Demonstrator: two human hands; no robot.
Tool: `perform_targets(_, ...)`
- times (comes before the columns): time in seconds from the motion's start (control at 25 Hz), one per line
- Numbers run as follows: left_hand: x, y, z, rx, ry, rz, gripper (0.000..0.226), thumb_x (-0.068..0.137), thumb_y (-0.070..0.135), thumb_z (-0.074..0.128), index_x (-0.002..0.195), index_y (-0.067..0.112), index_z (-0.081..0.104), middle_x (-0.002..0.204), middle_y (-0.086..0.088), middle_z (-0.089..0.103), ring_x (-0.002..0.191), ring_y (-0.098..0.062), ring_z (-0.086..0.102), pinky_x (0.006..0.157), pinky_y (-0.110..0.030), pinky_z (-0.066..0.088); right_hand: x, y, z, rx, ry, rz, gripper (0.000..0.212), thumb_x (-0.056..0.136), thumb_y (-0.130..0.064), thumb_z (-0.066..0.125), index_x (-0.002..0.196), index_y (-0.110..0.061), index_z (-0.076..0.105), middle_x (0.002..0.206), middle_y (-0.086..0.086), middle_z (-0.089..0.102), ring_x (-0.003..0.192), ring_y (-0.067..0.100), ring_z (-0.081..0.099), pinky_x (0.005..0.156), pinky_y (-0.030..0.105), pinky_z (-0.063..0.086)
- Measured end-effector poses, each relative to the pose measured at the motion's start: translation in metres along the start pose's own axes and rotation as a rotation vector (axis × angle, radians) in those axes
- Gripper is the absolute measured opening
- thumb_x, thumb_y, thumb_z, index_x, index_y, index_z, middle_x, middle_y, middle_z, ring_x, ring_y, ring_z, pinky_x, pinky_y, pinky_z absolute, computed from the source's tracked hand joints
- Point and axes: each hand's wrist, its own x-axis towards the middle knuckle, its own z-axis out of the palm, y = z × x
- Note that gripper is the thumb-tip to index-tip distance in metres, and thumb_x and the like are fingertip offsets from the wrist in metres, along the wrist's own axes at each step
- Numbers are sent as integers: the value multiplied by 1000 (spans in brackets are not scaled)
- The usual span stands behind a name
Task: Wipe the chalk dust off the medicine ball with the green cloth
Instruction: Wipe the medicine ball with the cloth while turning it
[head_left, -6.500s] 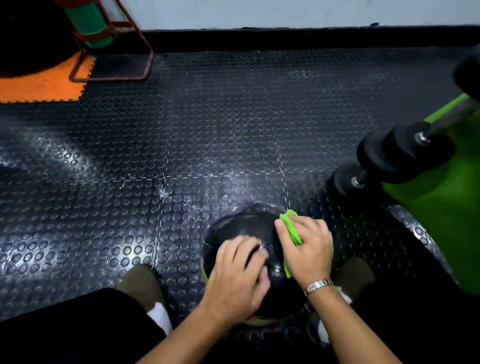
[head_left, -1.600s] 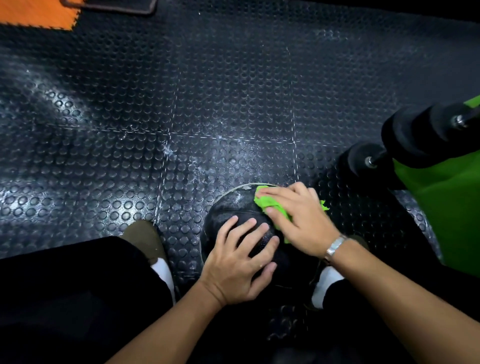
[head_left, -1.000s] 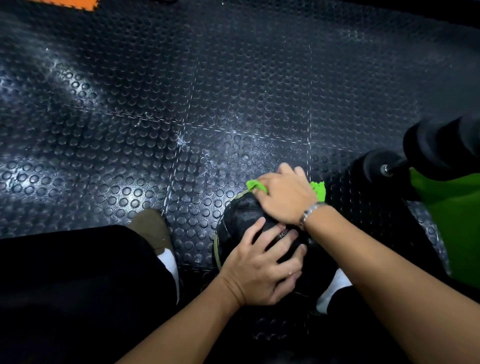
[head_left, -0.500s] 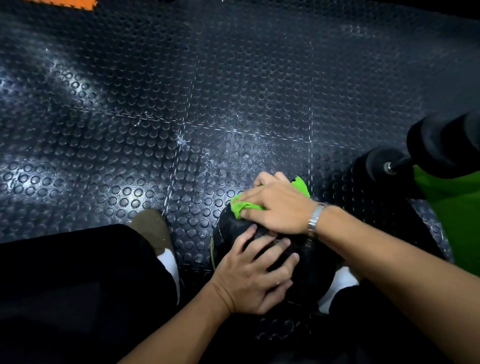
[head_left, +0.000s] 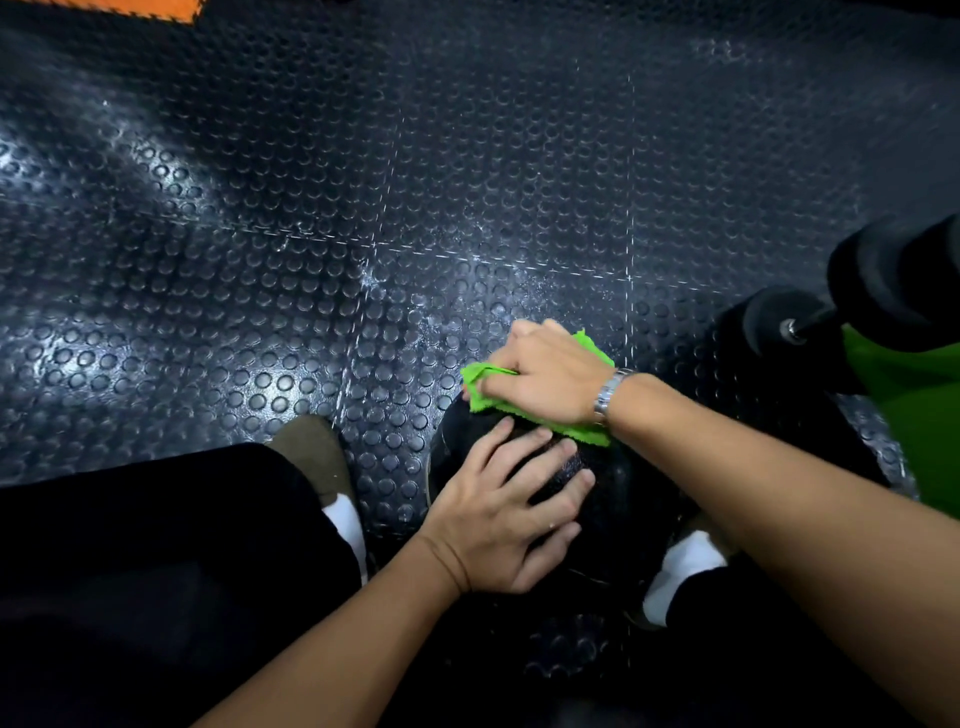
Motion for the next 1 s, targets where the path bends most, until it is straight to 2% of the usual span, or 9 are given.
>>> perform_targets(0.08, 0, -3, -3, 3, -19, -22, 41, 103, 42, 49, 137, 21, 59, 134, -10, 60, 115, -34, 56, 104, -53, 47, 5, -16, 9, -153, 2, -47, 42, 97, -50, 42, 89, -24, 74, 93, 4, 61, 93, 14, 40, 95, 39, 33)
perform_targets(0.16, -5, -4, -6, -6, -13, -56, 41, 104, 43, 48, 138, 21, 57, 128, -10, 54, 107, -34, 54, 94, -52, 51, -10, -15, 12, -166, -8, -150, 50, 94, -57, 32, 98, -30, 73, 109, -7, 66, 98, 13, 39, 93, 37, 32)
perform_targets(0.24, -9, -5, -6, -24, 5, -74, 42, 104, 43, 48, 139, 21, 56, 135, -11, 52, 121, -36, 54, 108, -56, 47, -31, 5, 10, -87, 56, -151, 47, 93, -56, 32, 112, -39, 71, 124, -25, 64, 103, 9, 37, 91, 33, 28)
perform_targets(0.32, -9, -7, -5, -34, 7, -67, 43, 105, 43, 48, 140, 20, 56, 146, -11, 50, 136, -34, 50, 120, -57, 37, -55, 20, 18, 28, 213, -24, 45, 93, -57, 34, 120, -44, 67, 130, -36, 56, 105, 8, 36, 91, 33, 27)
perform_targets(0.48, -11, -6, -5, -27, -6, -37, 43, 105, 43, 47, 140, 20, 55, 148, -10, 50, 138, -33, 50, 119, -58, 38, -102, 1, 58, 145, 651, 382, 42, 95, -52, 38, 124, -41, 66, 132, -37, 53, 106, 10, 38, 94, 33, 29)
perform_targets(0.64, -19, -4, -5, -32, -11, 2, 44, 103, 43, 49, 139, 21, 55, 148, -8, 50, 138, -32, 49, 118, -58, 38, -141, -10, 103, 261, 871, 566, 42, 96, -50, 39, 132, -42, 59, 139, -37, 47, 106, 7, 35, 94, 27, 26)
perform_targets(0.84, -14, 5, -17, 24, -26, 21, 42, 88, 42, 64, 124, 21, 59, 132, -5, 58, 125, -30, 55, 108, -53, 44, -149, 3, 125, 573, 979, 854, 43, 94, -52, 34, 131, -47, 55, 123, -46, 45, 111, 8, 40, 100, 26, 25)
perform_targets(0.96, 7, 19, -25, 69, -6, -14, 32, 86, 41, 66, 108, 18, 58, 103, -8, 67, 100, -33, 62, 96, -49, 43, -151, 5, 133, 571, 994, 843, 48, 93, -54, 32, 133, -43, 57, 122, -45, 45, 108, 5, 38, 102, 28, 29)
perform_targets(1.0, 12, 24, -24, 75, -15, -31, 32, 87, 40, 66, 109, 17, 59, 104, -10, 68, 100, -34, 62, 98, -50, 44, -153, 5, 137, 526, 1001, 796, 49, 94, -53, 32, 133, -40, 58, 127, -42, 47, 104, 4, 38, 102, 30, 33)
